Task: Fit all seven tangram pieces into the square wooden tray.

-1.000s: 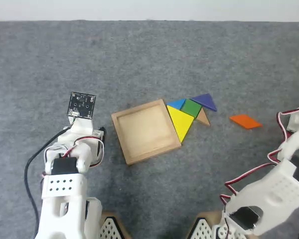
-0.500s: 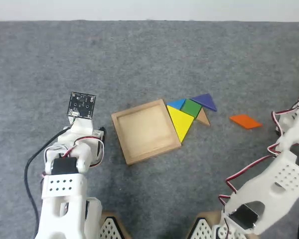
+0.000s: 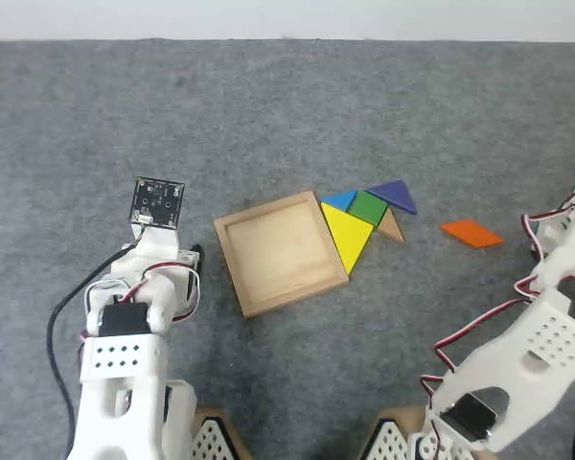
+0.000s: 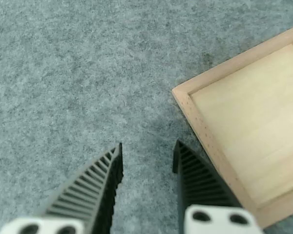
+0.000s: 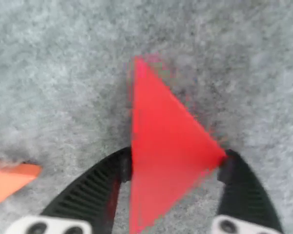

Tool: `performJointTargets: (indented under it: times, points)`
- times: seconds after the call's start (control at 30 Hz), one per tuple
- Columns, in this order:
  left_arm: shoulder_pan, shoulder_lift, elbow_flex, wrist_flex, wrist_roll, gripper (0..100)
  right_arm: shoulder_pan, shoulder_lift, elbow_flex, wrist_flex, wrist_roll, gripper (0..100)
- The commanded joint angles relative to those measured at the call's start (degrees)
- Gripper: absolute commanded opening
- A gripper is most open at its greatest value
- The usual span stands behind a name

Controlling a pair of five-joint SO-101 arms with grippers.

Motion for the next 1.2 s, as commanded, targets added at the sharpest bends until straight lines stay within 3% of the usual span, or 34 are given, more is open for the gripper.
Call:
performJointTargets:
  times: [0.0,0.43,0.57,1.17]
  points:
    - [0.26,0.53,-0.4,-1.41,-0.53,17,-0.66,0.13,-2.46,-0.31,-0.53,20.0]
    - [0.26,0.53,-0.4,-1.41,-0.53,17,-0.22,-0.57,-2.73,0.4,-0.44,20.5]
    - [0.26,0.53,-0.4,-1.41,-0.53,17,0.48,-0.57,-2.81,0.4,-0.53,10.3]
    - [0.26,0.53,-0.4,-1.49,-0.53,17,5.05,-16.84,-2.55,4.0,-0.62,11.2]
